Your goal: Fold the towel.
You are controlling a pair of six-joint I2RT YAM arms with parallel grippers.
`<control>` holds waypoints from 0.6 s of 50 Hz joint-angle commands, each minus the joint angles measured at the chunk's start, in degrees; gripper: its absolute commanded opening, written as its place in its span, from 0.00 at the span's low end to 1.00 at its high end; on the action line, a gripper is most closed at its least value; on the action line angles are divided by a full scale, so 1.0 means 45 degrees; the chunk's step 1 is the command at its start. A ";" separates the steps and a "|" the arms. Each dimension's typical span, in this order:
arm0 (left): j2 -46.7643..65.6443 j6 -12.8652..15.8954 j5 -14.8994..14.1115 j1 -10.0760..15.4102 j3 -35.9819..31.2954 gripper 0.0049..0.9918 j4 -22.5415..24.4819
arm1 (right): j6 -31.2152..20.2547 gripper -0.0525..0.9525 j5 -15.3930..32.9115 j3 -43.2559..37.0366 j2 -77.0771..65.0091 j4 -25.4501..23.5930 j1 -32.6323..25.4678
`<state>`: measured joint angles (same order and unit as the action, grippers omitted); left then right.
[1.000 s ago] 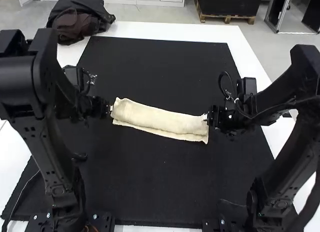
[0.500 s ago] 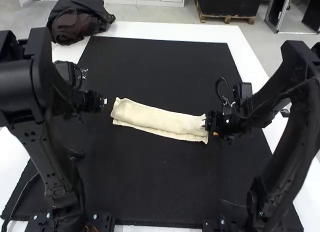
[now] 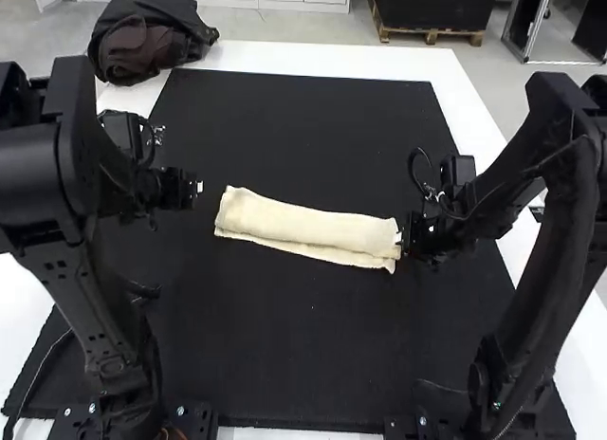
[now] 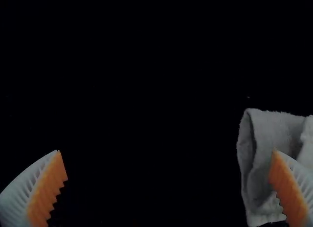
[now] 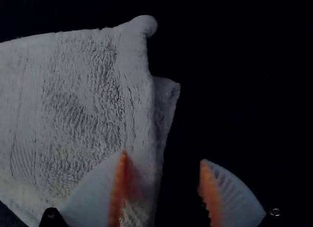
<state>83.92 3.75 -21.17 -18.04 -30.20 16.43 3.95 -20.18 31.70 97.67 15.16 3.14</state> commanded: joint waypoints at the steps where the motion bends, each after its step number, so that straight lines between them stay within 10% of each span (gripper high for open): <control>1: -0.0407 -0.0169 -0.0198 -0.0014 -0.0380 0.98 0.0041 | -0.0174 0.31 -0.2038 0.0435 0.1167 0.0460 0.0846; 5: -0.0485 -0.0208 -0.0198 -0.0033 -0.0380 0.98 -0.0017 | -0.0056 0.03 -0.2409 0.0552 0.1362 0.0440 0.0846; 30: -0.0758 -0.0345 -0.0198 -0.0033 -0.0263 0.98 -0.0330 | -0.0447 0.03 -0.2565 0.0806 0.1128 -0.0243 0.0709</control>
<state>82.41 2.68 -21.26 -18.04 -30.20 14.92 2.72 -25.91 35.29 102.19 15.97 4.73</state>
